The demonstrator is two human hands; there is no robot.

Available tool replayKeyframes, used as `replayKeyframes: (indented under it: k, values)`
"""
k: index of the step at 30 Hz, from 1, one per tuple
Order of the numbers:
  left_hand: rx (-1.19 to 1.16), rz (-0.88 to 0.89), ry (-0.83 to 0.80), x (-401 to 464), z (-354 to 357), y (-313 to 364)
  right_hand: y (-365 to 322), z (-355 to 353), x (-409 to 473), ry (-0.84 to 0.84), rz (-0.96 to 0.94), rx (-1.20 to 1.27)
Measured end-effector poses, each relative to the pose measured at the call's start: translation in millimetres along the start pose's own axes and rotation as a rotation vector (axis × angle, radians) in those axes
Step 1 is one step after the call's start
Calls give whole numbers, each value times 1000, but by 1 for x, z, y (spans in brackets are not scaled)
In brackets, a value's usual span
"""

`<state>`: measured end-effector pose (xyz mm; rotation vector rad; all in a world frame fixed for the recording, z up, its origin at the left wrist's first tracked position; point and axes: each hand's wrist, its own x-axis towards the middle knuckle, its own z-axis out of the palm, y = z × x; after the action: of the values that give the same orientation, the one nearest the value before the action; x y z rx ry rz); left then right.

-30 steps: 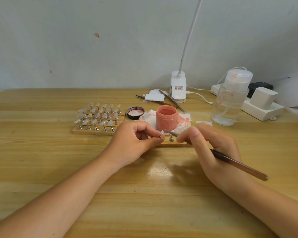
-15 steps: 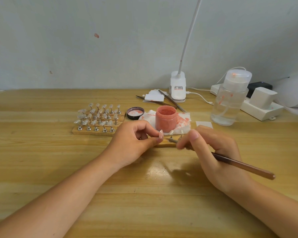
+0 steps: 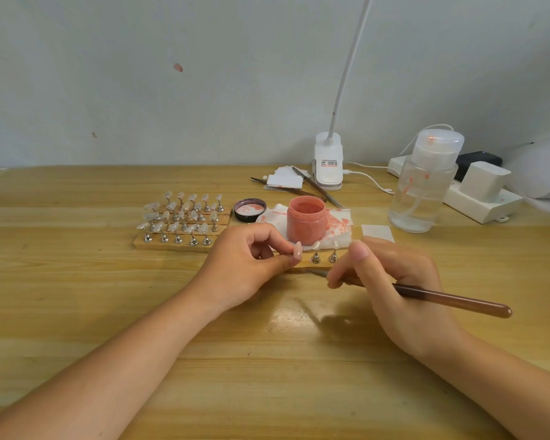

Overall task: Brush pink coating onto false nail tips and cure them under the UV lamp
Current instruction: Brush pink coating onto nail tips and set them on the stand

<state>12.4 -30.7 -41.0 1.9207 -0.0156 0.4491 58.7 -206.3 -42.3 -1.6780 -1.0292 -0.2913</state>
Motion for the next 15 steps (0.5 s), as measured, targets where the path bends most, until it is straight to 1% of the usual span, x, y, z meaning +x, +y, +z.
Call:
replayKeyframes:
  k: [4, 8, 10, 12, 15]
  values:
    - [7, -3, -2, 0, 0, 0, 0, 2, 4, 26, -4, -87]
    - [-3, 7, -4, 0, 0, 0, 0, 1, 1, 5, 6, 7]
    - [-4, 3, 1, 0, 0, -1, 0, 1, 2, 34, -9, -49]
    - [0, 1, -1, 0, 0, -1, 0, 2, 3, 28, 16, -74]
    - [-8, 3, -8, 0, 0, 0, 0, 1, 1, 6, 47, 32]
